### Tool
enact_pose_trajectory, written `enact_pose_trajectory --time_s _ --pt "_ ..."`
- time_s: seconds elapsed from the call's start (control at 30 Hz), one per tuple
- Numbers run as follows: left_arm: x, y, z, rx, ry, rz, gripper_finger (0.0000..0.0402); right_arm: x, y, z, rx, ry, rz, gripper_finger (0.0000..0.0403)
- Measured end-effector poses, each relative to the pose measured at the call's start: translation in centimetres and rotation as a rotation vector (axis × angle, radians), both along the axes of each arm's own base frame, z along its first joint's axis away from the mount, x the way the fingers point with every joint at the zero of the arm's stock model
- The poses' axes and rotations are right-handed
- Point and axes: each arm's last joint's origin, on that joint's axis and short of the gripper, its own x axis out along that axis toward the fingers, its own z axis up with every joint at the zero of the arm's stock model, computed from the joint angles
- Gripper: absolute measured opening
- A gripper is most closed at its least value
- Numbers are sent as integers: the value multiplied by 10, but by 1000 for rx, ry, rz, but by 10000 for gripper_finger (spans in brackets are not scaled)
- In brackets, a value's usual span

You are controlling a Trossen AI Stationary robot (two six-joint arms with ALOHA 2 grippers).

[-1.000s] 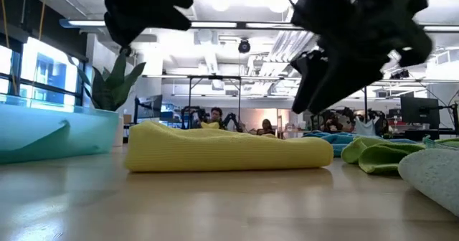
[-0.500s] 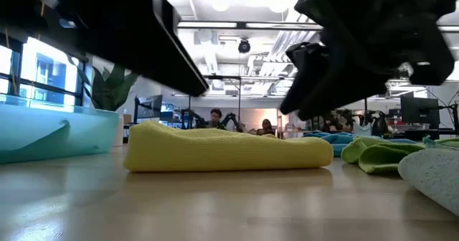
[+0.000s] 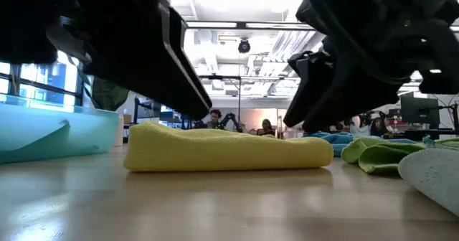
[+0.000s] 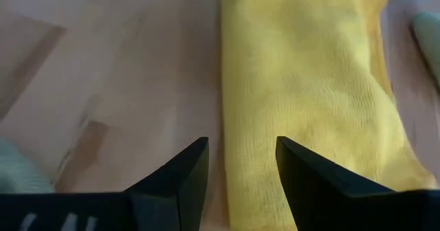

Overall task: Fold microfiber towels
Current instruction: Put the yellow microfiber towel into the green bin

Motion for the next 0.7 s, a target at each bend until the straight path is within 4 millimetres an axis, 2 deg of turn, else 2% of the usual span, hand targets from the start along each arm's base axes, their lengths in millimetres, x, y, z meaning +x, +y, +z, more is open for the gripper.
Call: enact_pose_trajectory --time_s 0.1,0.23,0.47,0.7 --pt "4 3 -9 8 2 14 127 0 1 -5 -84 -4 -3 163" --pt "12 6 -17 30 -17 15 127 1 1 -16 -71 35 -7 163" --pt "17 15 -16 56 -48 55 127 2 -1 -27 -165 46 -28 163" --pt "27 25 -14 -128 -75 61 127 5 -2 -34 -138 57 -38 163"
